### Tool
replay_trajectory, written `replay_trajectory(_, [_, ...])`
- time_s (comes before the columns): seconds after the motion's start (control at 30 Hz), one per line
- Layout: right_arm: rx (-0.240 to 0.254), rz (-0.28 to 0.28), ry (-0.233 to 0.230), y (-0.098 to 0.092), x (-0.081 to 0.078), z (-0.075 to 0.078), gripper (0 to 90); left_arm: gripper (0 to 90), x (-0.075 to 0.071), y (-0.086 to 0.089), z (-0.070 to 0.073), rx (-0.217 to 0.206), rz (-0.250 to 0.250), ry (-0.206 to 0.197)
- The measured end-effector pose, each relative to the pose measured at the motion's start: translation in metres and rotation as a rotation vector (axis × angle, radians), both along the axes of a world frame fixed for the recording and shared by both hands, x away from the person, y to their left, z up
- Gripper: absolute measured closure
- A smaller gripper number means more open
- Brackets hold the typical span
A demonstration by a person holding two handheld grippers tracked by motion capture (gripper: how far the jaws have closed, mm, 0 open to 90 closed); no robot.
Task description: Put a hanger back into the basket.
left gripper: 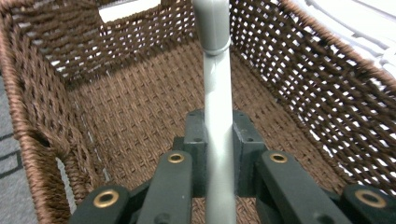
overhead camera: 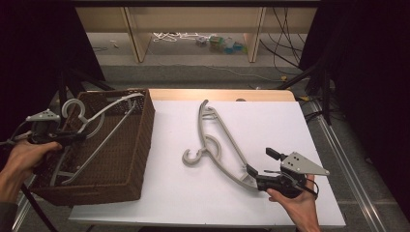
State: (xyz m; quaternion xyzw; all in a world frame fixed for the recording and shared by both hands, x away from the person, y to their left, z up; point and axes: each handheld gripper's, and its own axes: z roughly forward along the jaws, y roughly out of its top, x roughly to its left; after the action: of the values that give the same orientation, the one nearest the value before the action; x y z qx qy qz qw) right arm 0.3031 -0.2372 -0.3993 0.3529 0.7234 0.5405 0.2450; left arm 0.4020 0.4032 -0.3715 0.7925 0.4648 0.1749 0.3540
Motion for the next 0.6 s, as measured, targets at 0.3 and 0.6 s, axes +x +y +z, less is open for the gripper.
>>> replay_trajectory(0.3, [0.005,0.006,0.003,0.000,0.000,0.000,16.4,79.0,0.013,-0.005,-0.015,0.022,0.004,0.067])
replay_trajectory(0.6, [0.003,0.010,0.005,0.000,0.000,0.000,16.4,78.8,0.022,-0.013,-0.028,0.021,0.023,0.103])
